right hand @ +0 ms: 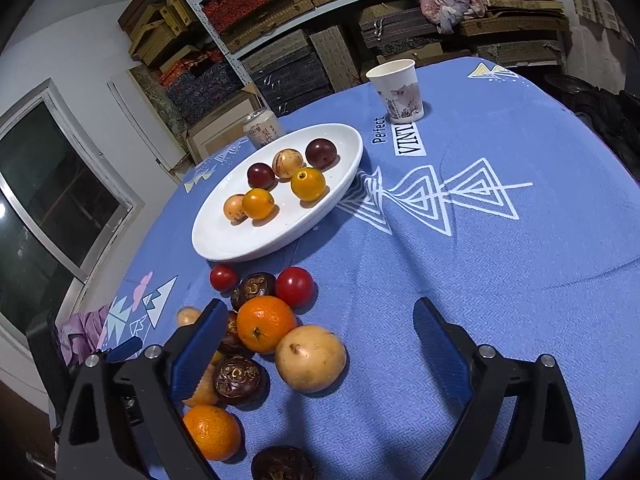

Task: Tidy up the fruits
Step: 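Move both tools back over the remaining fruit cluster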

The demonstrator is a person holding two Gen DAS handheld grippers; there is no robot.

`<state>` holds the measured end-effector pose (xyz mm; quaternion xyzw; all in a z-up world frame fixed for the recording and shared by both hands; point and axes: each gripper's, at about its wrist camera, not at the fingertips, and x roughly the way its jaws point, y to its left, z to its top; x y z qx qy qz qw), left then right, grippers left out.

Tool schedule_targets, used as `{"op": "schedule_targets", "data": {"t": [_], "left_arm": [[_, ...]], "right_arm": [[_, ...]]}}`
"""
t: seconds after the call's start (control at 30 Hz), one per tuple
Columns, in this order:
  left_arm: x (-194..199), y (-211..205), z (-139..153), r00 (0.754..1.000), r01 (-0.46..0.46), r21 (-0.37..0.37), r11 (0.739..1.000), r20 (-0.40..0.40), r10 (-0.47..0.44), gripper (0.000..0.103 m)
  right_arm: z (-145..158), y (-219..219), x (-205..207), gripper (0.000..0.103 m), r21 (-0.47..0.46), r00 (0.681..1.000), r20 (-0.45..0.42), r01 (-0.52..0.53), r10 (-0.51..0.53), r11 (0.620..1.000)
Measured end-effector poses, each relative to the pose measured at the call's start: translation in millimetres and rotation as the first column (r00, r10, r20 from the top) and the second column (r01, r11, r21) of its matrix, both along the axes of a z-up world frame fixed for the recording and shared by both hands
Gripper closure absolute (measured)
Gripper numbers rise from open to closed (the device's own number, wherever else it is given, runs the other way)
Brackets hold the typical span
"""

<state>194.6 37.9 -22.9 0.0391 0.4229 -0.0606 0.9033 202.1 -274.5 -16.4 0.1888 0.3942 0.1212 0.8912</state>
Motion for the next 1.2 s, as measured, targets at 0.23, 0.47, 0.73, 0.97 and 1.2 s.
{"op": "schedule_targets", "data": {"t": [0.23, 0.47, 0.73, 0.97, 1.2], "left_arm": [[2, 1, -5, 1.000, -0.027, 0.042, 0.999, -0.003, 0.028, 0.011], [0, -4, 1, 0.999, 0.038, 0.020, 0.999, 0.030, -0.039, 0.040], [7, -22, -14, 0.991, 0.127, -0.002, 0.992, -0.046, -0.127, 0.045], [12, -17, -13, 0.991, 0.117, -0.052, 0.992, -0.051, -0.120, 0.063], [15, -6, -10, 0.995, 0.078, -0.089, 0.993, -0.058, -0.083, 0.071]], "right_arm": [[-6, 8, 4, 0.008, -0.038, 0.999, -0.031, -0.034, 0.033, 0.999], [-8, 9, 2, 0.008, -0.025, 0.997, -0.048, -0.062, 0.061, 0.998], [-11, 10, 1, 0.008, 0.000, 0.995, -0.068, -0.071, 0.071, 0.997], [-10, 20, -10, 0.008, -0.104, 0.994, -0.034, -0.104, 0.101, 0.989], [-15, 24, -10, 0.009, -0.119, 0.990, -0.051, -0.134, 0.129, 0.984]]}}
